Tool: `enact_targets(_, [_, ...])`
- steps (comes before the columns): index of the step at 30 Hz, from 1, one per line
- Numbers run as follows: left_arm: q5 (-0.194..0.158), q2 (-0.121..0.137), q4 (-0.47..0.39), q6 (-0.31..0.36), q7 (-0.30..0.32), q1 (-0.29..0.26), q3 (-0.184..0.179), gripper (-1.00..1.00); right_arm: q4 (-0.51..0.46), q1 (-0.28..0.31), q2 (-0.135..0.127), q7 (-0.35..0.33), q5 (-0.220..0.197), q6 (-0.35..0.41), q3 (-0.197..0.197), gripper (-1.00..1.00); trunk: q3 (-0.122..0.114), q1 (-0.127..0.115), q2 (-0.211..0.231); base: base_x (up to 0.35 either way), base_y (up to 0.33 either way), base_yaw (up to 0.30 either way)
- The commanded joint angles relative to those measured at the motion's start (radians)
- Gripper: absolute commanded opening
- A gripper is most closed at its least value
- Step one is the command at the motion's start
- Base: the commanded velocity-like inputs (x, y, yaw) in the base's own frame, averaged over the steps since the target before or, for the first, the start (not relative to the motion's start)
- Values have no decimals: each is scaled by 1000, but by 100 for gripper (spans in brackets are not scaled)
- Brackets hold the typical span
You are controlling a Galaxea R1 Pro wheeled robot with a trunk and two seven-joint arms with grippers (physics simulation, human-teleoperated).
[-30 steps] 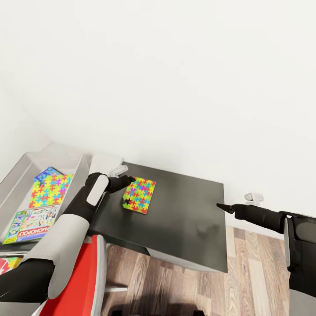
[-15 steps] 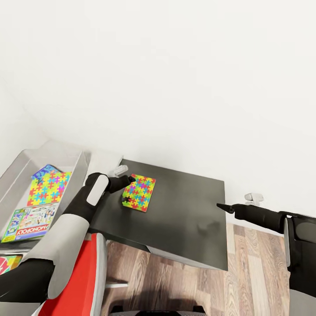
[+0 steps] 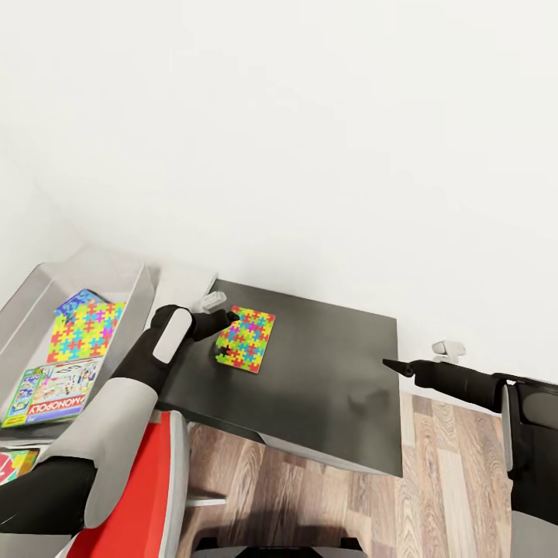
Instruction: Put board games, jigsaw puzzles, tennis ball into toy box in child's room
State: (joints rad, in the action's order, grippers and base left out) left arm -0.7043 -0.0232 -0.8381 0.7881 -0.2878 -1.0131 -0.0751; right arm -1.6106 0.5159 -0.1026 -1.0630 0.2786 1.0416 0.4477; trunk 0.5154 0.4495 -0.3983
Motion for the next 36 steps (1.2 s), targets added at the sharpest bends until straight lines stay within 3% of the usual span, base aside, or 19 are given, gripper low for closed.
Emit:
enact_targets(1, [-11,0,-1,2,-10,0,-1,100,-1,1,0,-10,10,6,1,100,2,1,-2,0,0,0])
enact_targets(21, [-11,0,-1,2,-10,-1,-2,100,-1,0,0,-10,10,6,2,100,3,1,-2,0,0,0])
enact_targets(36, [-11,0,-1,2,-10,-1,-1,100,-1,0,1,-11,10,6,2,100,22,1,-2,0,0,0])
